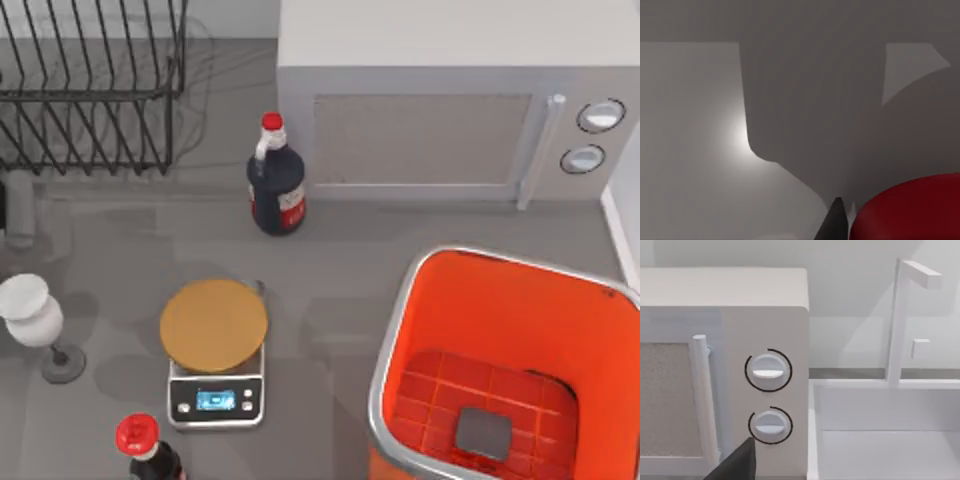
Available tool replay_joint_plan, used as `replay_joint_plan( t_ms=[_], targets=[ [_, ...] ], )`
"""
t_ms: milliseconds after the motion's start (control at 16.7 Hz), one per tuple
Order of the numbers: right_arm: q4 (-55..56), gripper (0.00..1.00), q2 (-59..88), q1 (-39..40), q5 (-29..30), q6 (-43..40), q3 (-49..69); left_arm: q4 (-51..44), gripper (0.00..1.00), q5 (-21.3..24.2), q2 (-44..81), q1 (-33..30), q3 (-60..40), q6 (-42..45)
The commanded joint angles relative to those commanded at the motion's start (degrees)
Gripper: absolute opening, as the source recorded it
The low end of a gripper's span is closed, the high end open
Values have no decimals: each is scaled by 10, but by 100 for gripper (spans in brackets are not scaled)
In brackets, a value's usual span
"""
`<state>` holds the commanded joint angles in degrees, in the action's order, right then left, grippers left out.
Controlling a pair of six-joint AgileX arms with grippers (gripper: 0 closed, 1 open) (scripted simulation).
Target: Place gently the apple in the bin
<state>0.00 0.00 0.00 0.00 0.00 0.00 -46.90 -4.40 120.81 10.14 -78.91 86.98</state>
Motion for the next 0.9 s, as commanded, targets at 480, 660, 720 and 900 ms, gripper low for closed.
replay_joint_plan(
  t_ms=[480, 660, 720, 900],
  targets=[
    [0, 100, 0, 0, 0, 0, 0, 0, 0, 0, 0, 0, 0, 0],
    [0, 100, 0, 0, 0, 0, 0, 0, 0, 0, 0, 0, 0, 0],
    [0, 100, 0, 0, 0, 0, 0, -21, 0, 3, -11, -3, 5, -10],
    [0, 100, 0, 0, 0, 0, 0, -43, 0, 2, -13, 1, -16, -12]
  ],
)
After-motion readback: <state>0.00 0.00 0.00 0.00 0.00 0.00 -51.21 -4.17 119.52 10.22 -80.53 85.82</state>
